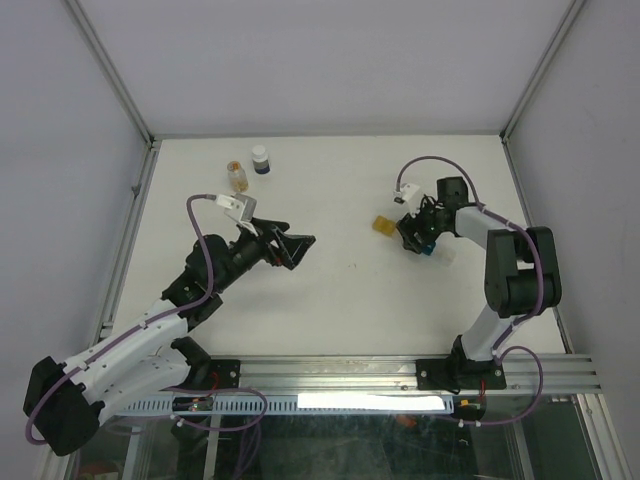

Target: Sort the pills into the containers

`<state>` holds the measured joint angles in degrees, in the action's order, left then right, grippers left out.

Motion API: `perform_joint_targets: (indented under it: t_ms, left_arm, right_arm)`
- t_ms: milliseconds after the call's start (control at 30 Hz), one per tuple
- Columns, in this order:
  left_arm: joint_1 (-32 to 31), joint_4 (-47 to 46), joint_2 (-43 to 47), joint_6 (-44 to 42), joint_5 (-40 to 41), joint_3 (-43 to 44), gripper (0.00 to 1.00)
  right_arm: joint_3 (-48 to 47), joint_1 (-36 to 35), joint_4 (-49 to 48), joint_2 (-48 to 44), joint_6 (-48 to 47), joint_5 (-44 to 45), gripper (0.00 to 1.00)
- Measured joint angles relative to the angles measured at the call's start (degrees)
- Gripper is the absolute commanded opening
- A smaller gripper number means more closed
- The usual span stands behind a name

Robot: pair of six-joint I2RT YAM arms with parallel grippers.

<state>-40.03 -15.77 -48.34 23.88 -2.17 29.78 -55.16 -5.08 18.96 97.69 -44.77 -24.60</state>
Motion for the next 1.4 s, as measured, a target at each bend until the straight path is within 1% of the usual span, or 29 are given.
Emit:
perform_joint_targets:
  t_ms: [33, 67, 267, 367, 467, 600, 767, 900, 1033, 1167, 1400]
  left_arm:
    - [0.0, 0.6, 0.1, 0.2, -0.4, 0.3, 0.99]
    - [0.0, 1.5, 0.1, 0.5, -1.0, 0.9, 0.99]
    - [0.0, 5.7, 0.1, 1.0, -3.9, 5.2, 0.99]
    - [0.0, 8.3, 0.3, 0.9, -4.9, 9.0, 0.99]
    - [0.0, 11.4, 0.2, -0.2, -5.4, 14.0, 0.99]
    - [0.0, 17.4, -1.2, -3.0, -5.1, 24.0, 0.99]
    - [0.0, 26.1, -4.6, -7.3, -3.3, 37.9, 0.99]
    - [0.0, 31.2, -4.5, -9.8, -2.1, 43.8, 0.99]
    - [0.0, 34.2, -3.8, -10.9, -1.2, 46.1, 0.99]
    - [0.0, 36.1, -3.0, -11.1, -1.1, 46.2, 0.99]
    - [0.0, 37.8, -2.6, -11.1, -1.2, 46.2, 0.99]
  right_arm:
    - [-0.1, 0.3, 0.3, 0.0, 0.4, 0.1, 0.96]
    - [-0.3, 0.6, 0.5, 0.0, 0.6, 0.2, 0.99]
    - [-3.7, 3.8, 4.5, -2.5, 1.4, -2.2, 0.99]
    - [-6.8, 5.5, 7.7, -6.5, 1.7, -4.8, 0.99]
    - [-9.2, 6.8, 9.5, -12.7, 3.4, -6.7, 1.0]
    - [-13.3, 8.5, 9.1, -22.6, 13.1, -5.5, 0.99]
    - [-19.8, 9.5, 8.3, -30.5, 23.1, -4.1, 0.99]
    - [-23.1, 9.5, 8.4, -35.1, 28.9, -4.5, 1.0]
    - [-25.1, 9.5, 9.3, -38.7, 34.4, -4.8, 0.99]
    - [-25.7, 9.5, 9.3, -40.9, 40.3, -3.6, 1.0]
    - [-25.7, 9.5, 11.2, -42.0, 43.9, -1.1, 0.99]
